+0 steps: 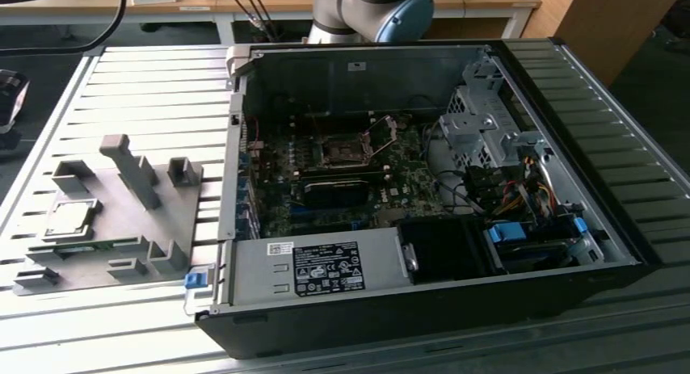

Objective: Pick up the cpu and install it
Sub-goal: 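Pick up the cpu and move it towards the insertion slot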

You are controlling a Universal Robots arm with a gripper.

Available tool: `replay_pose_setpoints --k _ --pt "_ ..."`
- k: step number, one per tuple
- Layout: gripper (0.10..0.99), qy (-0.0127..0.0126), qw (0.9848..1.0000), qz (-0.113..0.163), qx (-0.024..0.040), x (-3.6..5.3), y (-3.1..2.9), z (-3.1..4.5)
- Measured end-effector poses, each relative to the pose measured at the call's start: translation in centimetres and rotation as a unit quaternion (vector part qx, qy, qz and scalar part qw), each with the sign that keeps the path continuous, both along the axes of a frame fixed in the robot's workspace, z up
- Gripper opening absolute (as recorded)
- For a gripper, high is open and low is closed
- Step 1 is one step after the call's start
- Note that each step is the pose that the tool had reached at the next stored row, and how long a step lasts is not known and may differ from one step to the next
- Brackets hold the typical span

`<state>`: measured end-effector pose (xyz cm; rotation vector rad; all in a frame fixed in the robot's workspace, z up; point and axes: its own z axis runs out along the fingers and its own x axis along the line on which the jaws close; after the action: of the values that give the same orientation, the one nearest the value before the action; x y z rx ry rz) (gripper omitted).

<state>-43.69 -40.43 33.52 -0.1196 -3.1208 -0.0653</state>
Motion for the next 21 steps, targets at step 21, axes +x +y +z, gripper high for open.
replay_pose_setpoints --k 21 --pt "0.106 0.0000 1.0000 0.000 0.0000 0.00 0.00 -0.70"
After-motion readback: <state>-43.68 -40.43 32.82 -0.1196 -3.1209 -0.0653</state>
